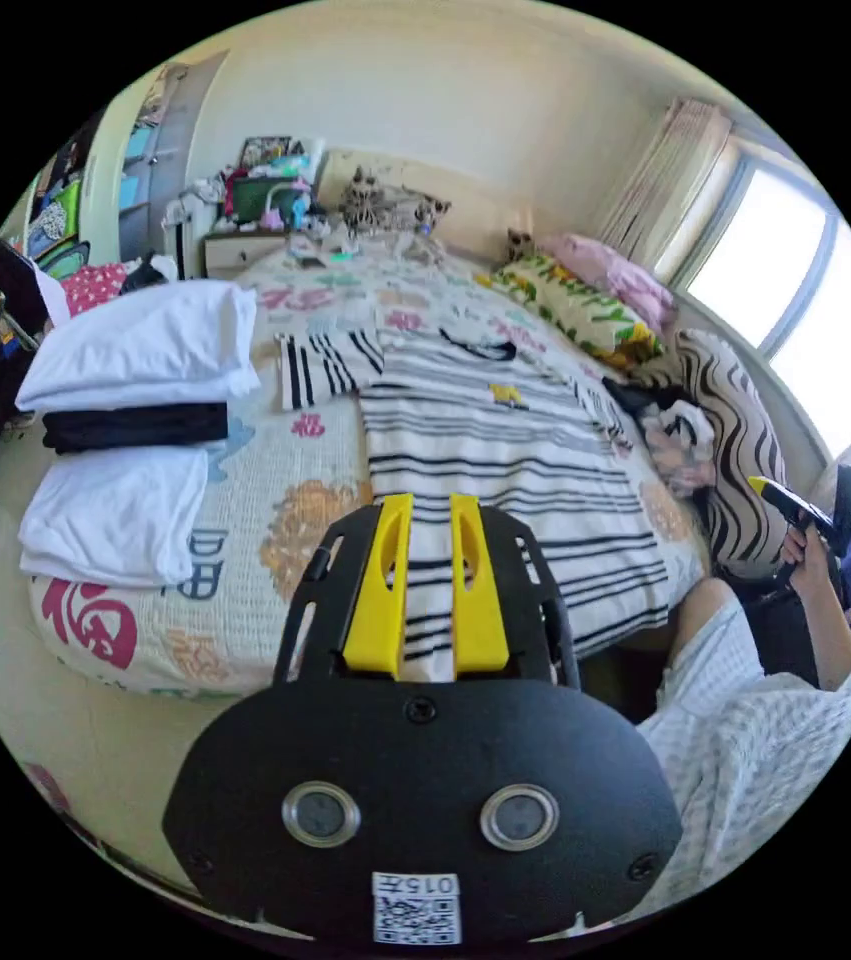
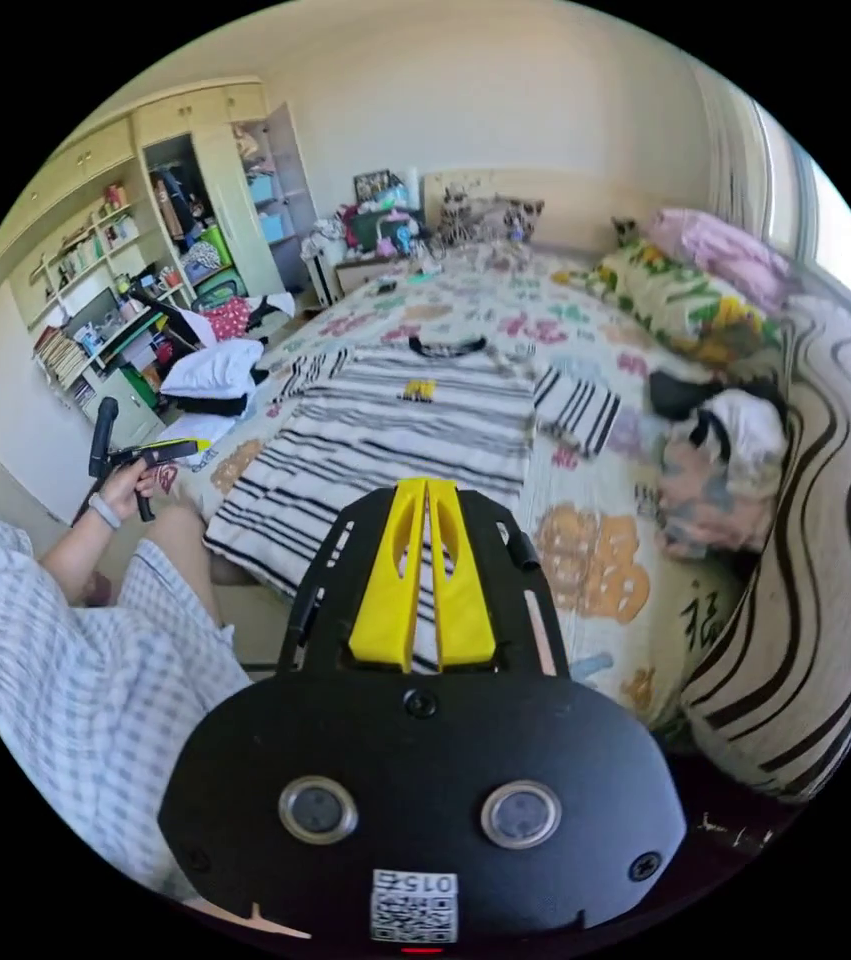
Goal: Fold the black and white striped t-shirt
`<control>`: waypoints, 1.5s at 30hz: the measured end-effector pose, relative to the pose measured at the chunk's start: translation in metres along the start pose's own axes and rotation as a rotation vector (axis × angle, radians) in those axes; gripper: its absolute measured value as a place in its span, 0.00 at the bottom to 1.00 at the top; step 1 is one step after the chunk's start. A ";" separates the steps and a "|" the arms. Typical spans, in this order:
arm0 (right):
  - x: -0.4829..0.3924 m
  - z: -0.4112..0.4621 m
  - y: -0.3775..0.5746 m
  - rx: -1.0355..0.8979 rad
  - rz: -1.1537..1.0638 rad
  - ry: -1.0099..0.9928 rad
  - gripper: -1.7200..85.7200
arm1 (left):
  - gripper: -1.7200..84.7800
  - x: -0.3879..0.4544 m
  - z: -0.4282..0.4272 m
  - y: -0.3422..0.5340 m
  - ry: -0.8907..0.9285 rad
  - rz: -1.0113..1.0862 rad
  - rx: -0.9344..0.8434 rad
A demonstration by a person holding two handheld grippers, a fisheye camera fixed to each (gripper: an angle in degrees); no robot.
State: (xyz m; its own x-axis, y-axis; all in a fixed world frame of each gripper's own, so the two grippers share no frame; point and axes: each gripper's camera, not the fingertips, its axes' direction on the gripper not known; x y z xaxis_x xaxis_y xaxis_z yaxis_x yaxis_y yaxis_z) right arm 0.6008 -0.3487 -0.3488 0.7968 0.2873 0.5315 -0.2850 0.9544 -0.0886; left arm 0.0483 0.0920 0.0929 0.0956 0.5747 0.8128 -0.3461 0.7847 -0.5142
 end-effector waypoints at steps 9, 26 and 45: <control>0.098 0.063 0.056 -0.573 0.285 -0.127 0.12 | 0.15 0.028 0.140 -0.001 -0.028 -0.078 -0.526; 0.169 -0.036 0.059 -0.927 0.101 -0.043 0.01 | 0.05 0.082 0.243 -0.025 -0.096 0.050 -0.675; 0.187 -0.120 -0.020 -0.842 0.115 -0.233 0.02 | 0.04 0.102 0.341 -0.030 -0.008 -0.014 -0.739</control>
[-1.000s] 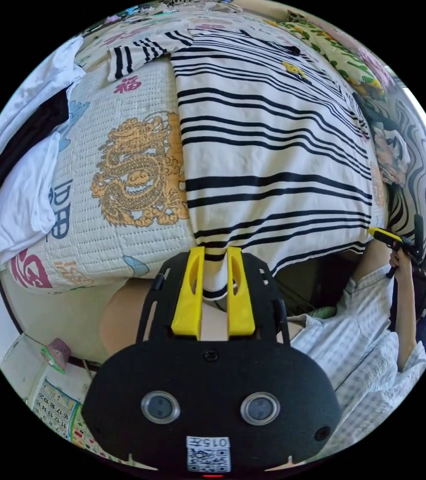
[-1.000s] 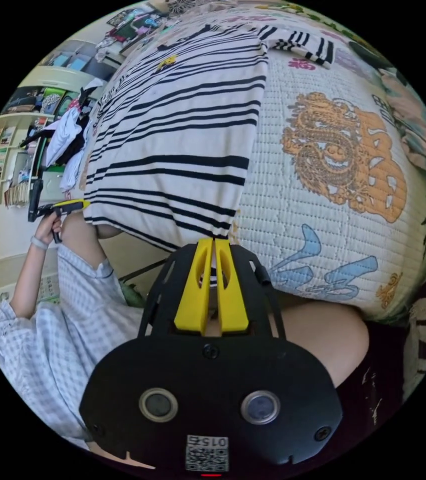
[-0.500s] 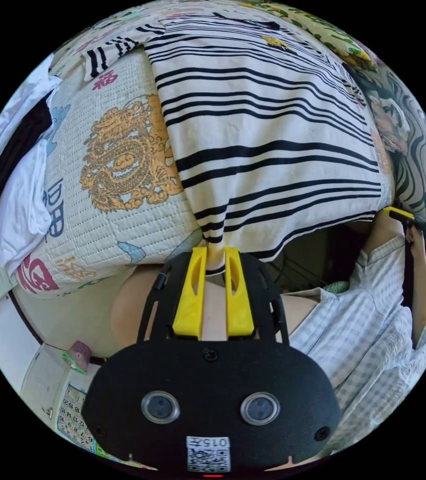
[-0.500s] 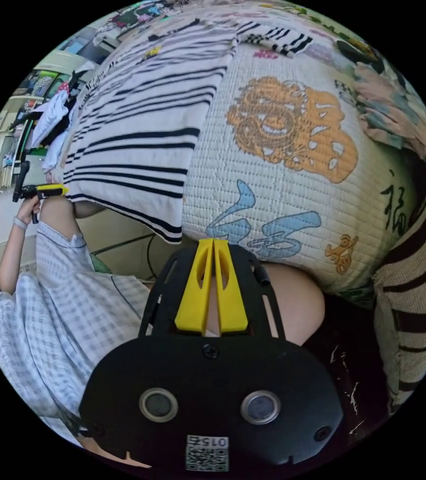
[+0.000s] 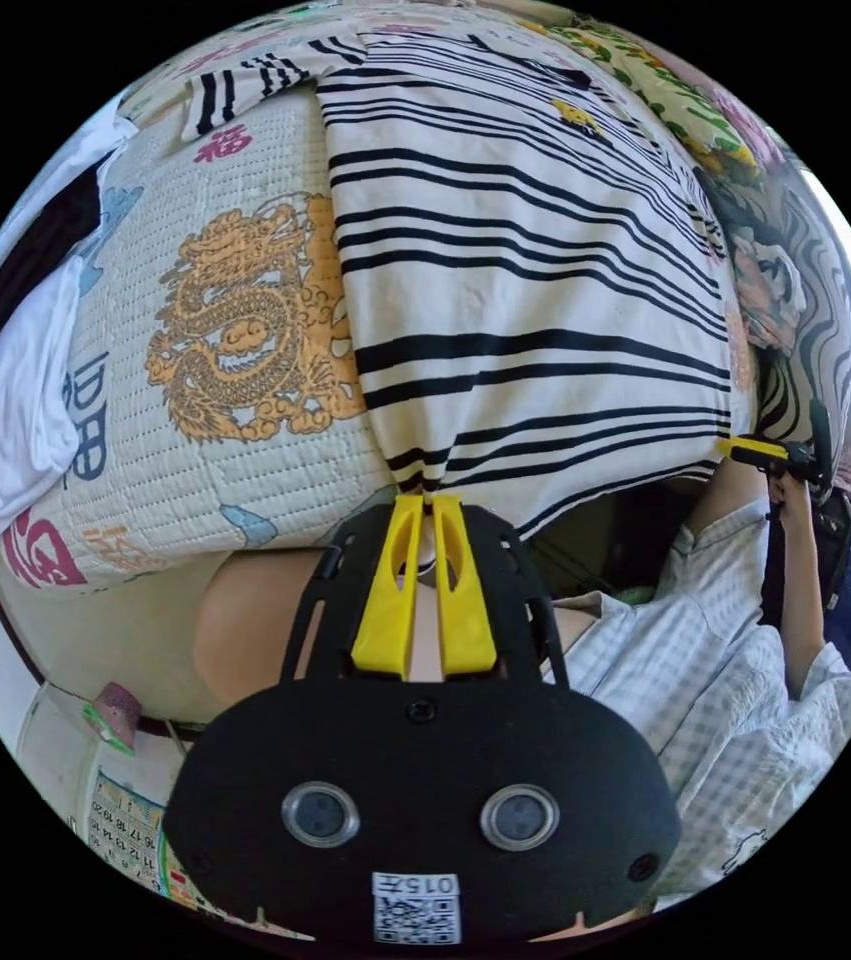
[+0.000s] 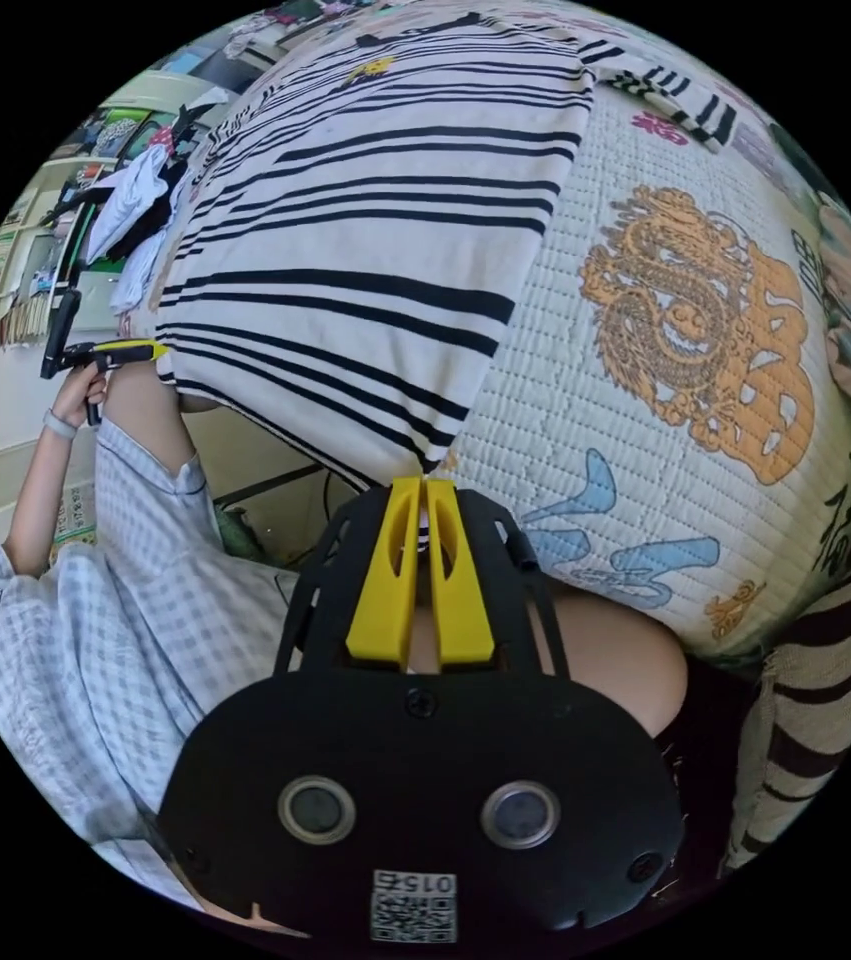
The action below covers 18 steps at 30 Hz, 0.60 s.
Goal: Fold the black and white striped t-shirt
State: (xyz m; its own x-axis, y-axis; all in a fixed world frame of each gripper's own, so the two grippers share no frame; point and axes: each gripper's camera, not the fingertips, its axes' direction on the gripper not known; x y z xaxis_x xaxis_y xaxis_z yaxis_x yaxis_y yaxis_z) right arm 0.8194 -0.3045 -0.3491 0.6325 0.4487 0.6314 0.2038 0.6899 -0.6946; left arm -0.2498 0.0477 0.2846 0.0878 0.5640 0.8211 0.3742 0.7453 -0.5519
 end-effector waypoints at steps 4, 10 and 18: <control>0.015 -0.027 0.017 0.026 0.035 -0.048 0.03 | 0.04 0.016 0.012 0.003 -0.085 0.048 0.026; 0.024 -0.069 0.022 0.009 0.026 -0.076 0.07 | 0.10 0.031 0.031 -0.001 -0.254 0.063 -0.117; 0.108 -0.195 0.042 0.587 0.246 -0.194 0.09 | 0.13 0.187 -0.061 -0.122 -0.160 0.366 0.417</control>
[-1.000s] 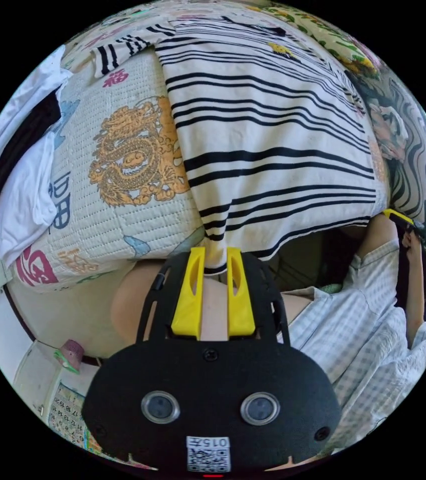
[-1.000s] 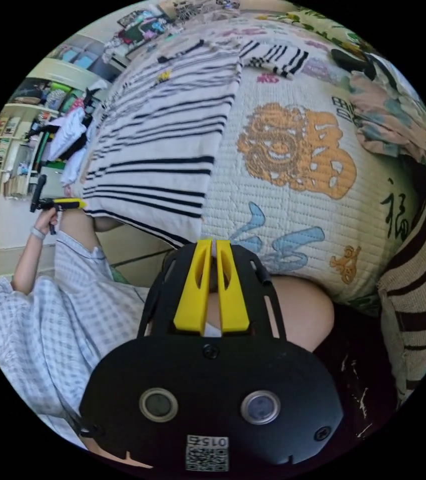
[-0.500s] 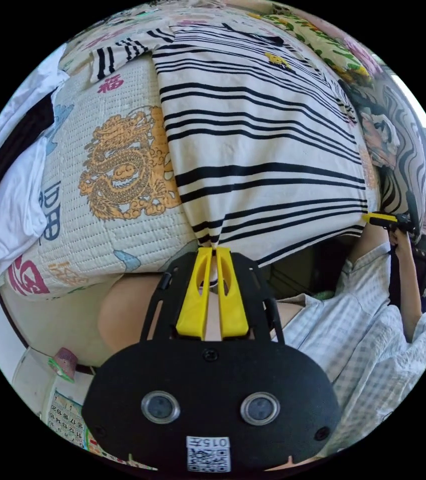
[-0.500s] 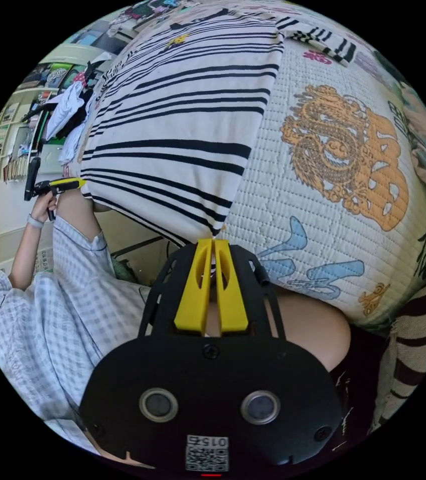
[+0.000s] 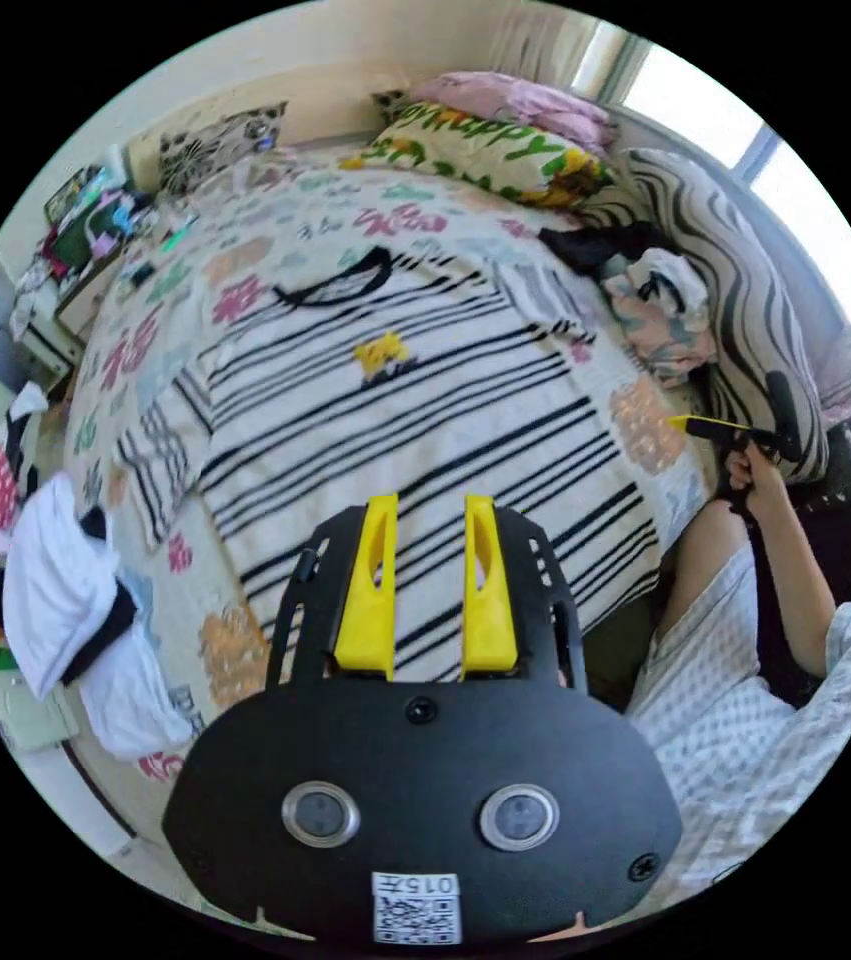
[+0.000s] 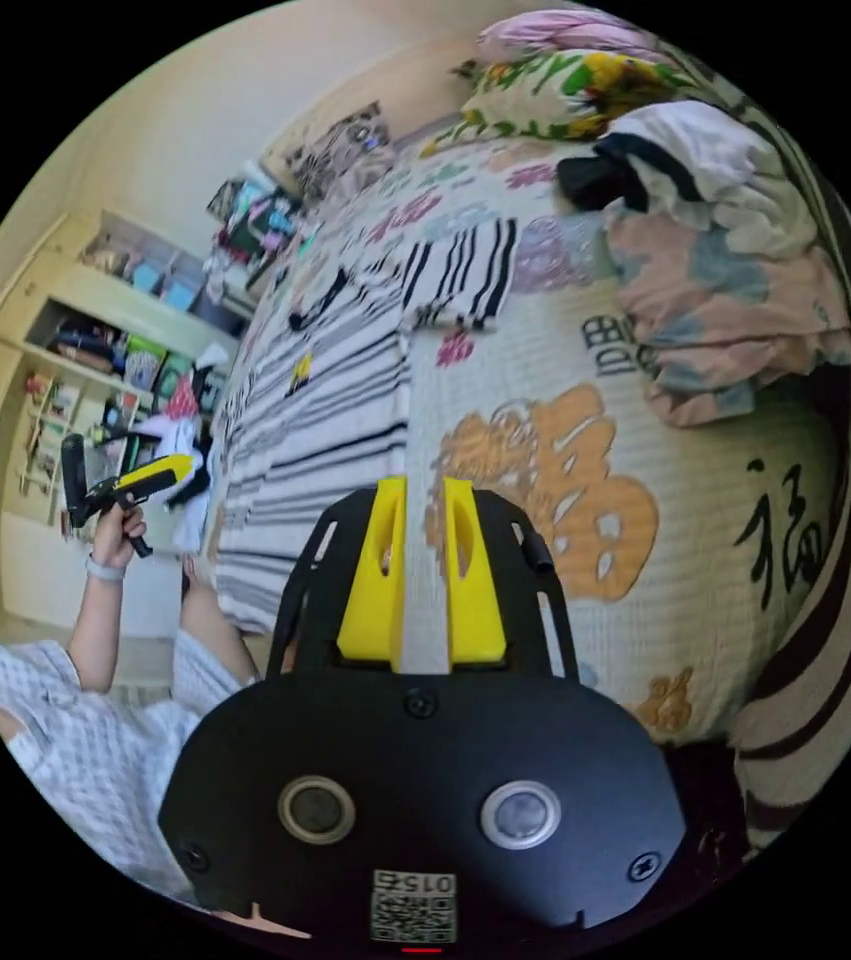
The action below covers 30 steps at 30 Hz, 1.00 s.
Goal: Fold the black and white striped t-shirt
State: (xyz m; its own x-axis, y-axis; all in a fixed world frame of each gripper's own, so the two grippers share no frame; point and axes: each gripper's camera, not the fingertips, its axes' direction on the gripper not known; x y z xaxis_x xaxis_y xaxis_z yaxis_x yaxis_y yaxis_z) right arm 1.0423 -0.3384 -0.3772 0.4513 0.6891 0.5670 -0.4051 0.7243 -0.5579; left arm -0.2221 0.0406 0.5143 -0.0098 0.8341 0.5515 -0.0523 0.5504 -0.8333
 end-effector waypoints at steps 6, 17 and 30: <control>0.049 -0.013 -0.074 0.197 0.202 -0.156 0.09 | 0.12 0.100 0.082 -0.213 0.198 0.181 0.072; 0.075 0.010 -0.151 0.178 0.227 -0.177 0.09 | 0.13 0.173 0.238 -0.359 0.142 0.108 -0.046; 0.019 0.025 -0.168 0.179 0.047 -0.126 0.02 | 0.01 0.114 0.190 -0.339 0.216 0.110 0.098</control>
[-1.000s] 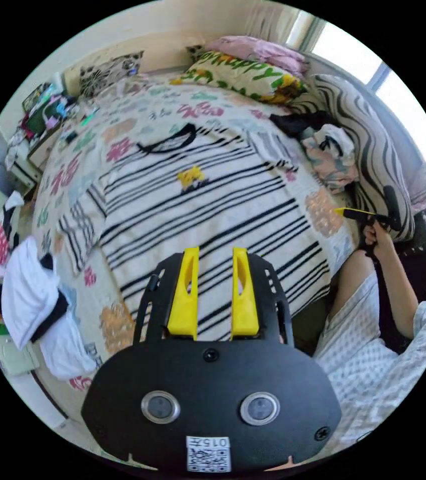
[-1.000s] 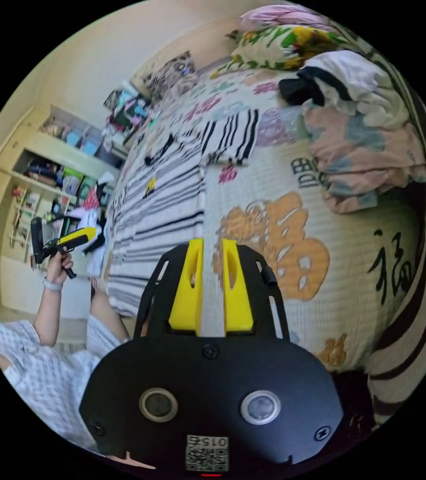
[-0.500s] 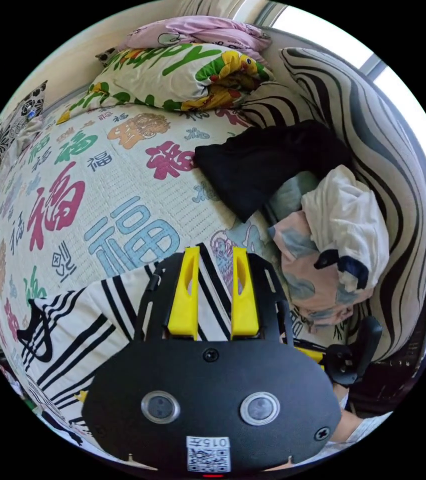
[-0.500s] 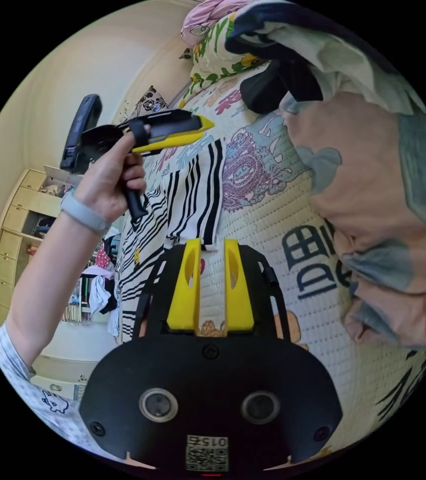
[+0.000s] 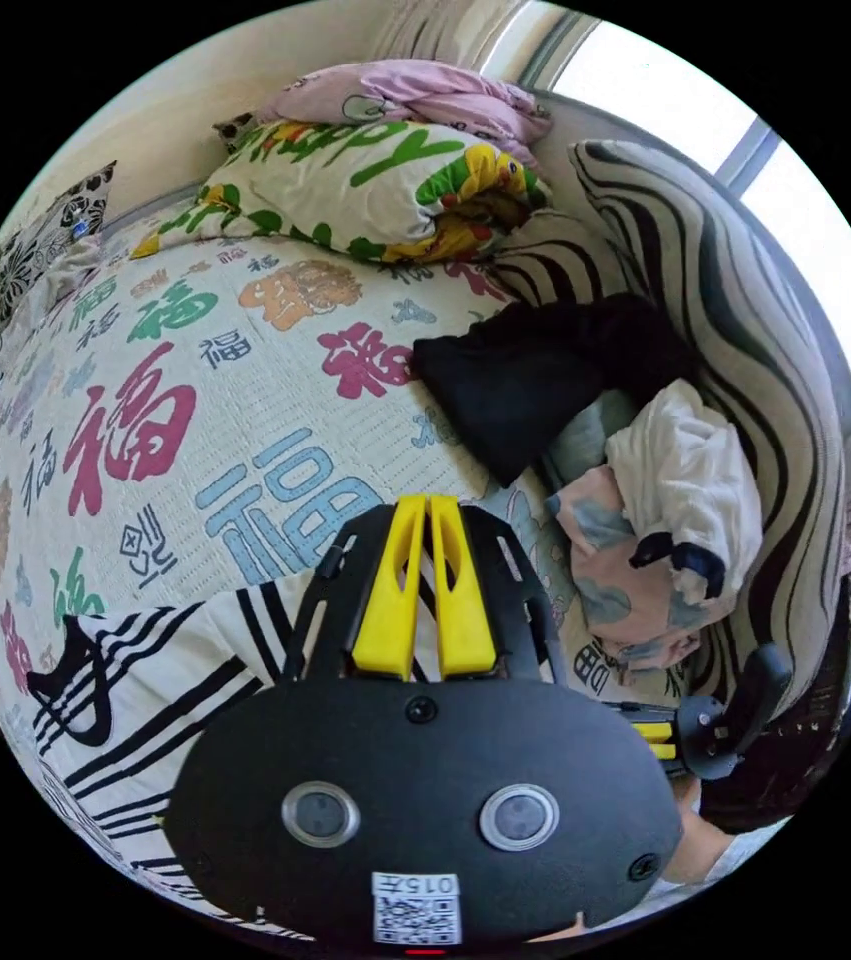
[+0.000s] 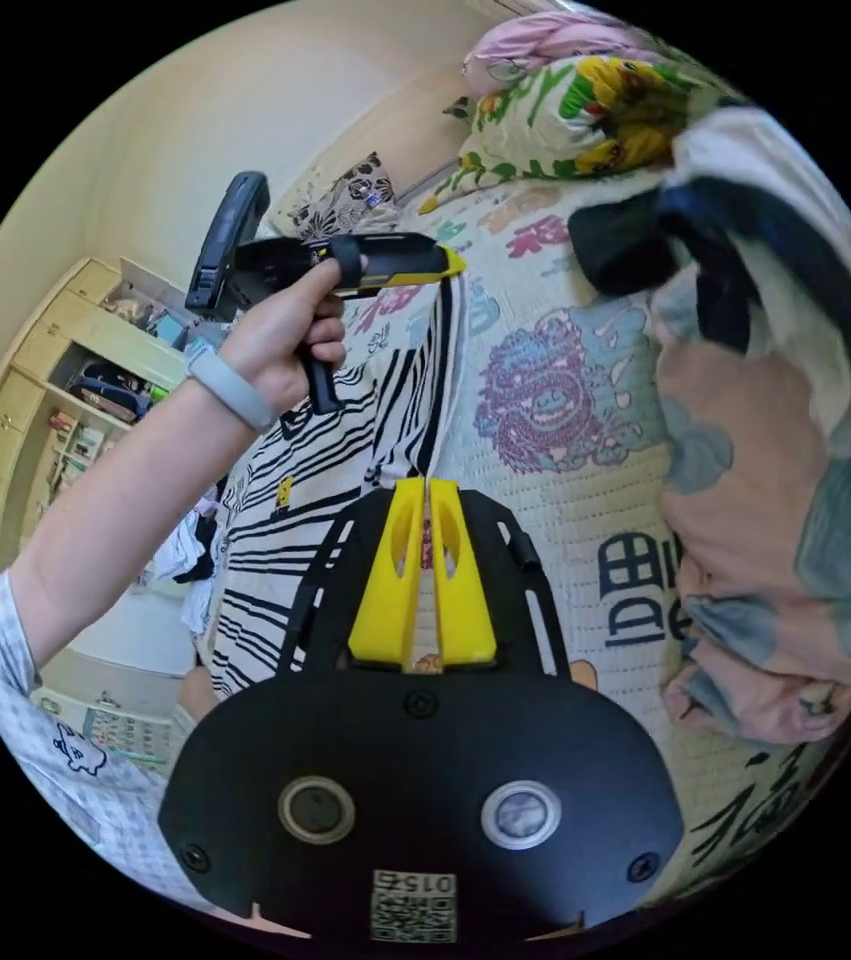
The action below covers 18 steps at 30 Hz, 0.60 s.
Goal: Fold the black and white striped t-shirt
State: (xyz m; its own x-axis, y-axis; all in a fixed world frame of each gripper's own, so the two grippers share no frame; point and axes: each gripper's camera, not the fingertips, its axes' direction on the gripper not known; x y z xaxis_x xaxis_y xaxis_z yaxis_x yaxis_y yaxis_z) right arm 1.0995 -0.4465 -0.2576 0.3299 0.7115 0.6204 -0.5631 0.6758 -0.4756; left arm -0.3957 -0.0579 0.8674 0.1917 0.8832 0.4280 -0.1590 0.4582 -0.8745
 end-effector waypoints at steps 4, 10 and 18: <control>-0.057 0.004 -0.006 0.006 -0.169 0.097 0.02 | 0.01 -0.052 -0.070 0.032 0.070 -0.026 0.150; -0.156 0.072 -0.005 -0.113 -0.450 0.158 0.02 | 0.01 -0.164 -0.152 0.129 0.097 -0.205 0.296; -0.198 0.228 0.036 -0.429 -0.554 0.141 0.04 | 0.02 -0.274 -0.152 0.265 0.132 -0.541 0.257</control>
State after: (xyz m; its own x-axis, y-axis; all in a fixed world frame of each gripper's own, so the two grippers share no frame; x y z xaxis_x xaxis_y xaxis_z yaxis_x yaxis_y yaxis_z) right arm 0.8410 -0.6069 -0.2556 0.5921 0.2405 0.7692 0.0536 0.9406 -0.3353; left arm -0.3436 -0.1936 0.4832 0.4260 0.5062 0.7499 -0.2311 0.8622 -0.4507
